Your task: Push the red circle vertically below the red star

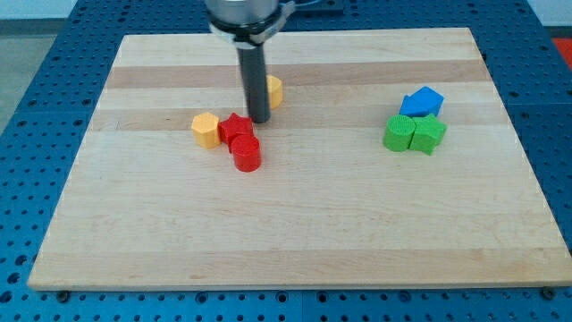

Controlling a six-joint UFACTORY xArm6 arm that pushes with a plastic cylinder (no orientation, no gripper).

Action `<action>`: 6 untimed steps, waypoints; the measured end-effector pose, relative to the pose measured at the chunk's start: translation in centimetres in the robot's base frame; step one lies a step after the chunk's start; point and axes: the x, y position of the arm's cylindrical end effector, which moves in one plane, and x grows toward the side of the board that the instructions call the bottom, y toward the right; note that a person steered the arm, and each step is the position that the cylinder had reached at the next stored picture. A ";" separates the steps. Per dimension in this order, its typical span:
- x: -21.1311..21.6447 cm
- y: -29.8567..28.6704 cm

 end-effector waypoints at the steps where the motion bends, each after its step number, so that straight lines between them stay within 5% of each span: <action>1: -0.2 0.5; 3: 8.2 -1.6; 5: 8.8 -1.4; 6: 9.9 3.1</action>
